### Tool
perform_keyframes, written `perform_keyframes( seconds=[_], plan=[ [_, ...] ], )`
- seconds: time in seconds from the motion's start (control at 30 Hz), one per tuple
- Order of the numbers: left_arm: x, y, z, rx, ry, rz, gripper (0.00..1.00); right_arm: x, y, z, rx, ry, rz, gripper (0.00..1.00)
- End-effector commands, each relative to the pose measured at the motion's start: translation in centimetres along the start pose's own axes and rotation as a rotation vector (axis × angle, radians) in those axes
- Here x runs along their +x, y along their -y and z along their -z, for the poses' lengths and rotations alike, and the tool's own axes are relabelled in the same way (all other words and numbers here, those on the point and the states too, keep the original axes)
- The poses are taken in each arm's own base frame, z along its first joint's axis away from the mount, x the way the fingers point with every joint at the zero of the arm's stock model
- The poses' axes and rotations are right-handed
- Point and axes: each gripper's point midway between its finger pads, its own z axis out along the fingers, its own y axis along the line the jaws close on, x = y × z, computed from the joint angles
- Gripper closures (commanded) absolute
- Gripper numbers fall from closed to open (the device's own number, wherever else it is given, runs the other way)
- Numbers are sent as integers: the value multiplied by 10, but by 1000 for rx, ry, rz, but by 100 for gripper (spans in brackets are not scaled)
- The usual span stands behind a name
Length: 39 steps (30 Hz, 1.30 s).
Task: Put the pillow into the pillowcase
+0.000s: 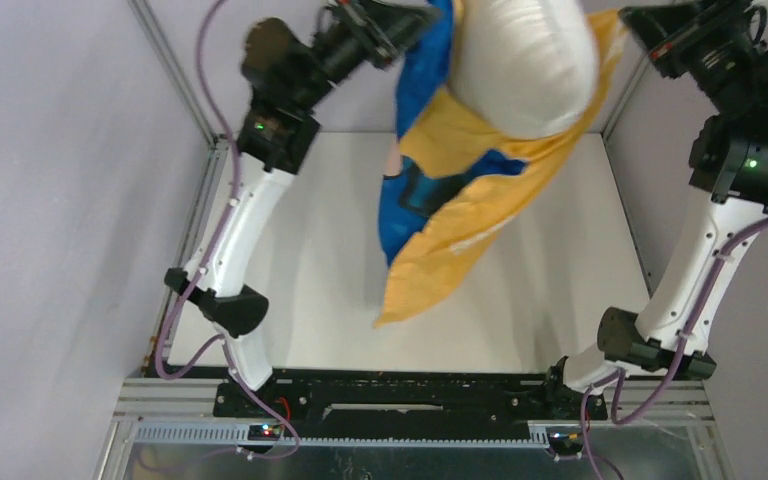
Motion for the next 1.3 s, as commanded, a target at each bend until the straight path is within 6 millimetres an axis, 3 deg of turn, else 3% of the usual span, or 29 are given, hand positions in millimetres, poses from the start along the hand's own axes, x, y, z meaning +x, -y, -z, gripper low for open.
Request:
perform_keyframes(
  seconds=[0.0,0.07,0.13,0.2,0.23,0.27,0.33,0.43,0.57,0.63,0.77,0.83,0.9,1.0,1.13,1.17,1.27],
  plan=[
    [11,75,8,173,-31,-118,100,-22,-37,-6,-142,66,46,100],
    [-31,73,10,199,66,-93,100,7,-56,-7,-159,26,97,100],
    [-74,56,19,195,157,-35,100,22,-63,-4,-173,9,118,100],
    [-97,33,30,166,199,9,100,18,-50,-4,-138,19,122,100],
    [-97,22,32,140,190,18,100,11,-39,-5,-111,29,111,100],
    [-90,12,32,112,163,17,100,1,-29,-6,-99,41,96,100],
    [-61,-25,30,9,71,34,100,-12,-16,-9,-103,46,56,100],
    [-22,-86,46,-127,2,58,100,-1,-16,-22,-126,8,50,100],
    [7,-163,87,-332,-41,60,100,68,-28,-44,-128,-121,86,100],
    [10,-205,118,-494,-39,23,100,116,-38,-54,-157,-210,85,100],
    [3,-273,190,-804,-25,-53,100,195,-27,-75,-124,-358,96,100],
    [10,-294,218,-908,-36,-68,100,231,-16,-83,-105,-430,84,100],
    [31,-309,236,-966,-61,-61,100,264,-1,-90,-83,-494,77,100],
    [97,-328,245,-1036,-168,-75,100,301,25,-104,-42,-577,53,100],
    [166,-354,254,-1085,-216,-9,100,321,38,-121,-8,-640,78,100],
    [172,-360,259,-1110,-221,-10,100,329,40,-121,5,-669,89,100],
    [165,-376,283,-1212,-170,-29,100,342,43,-120,24,-715,122,100]
  ],
)
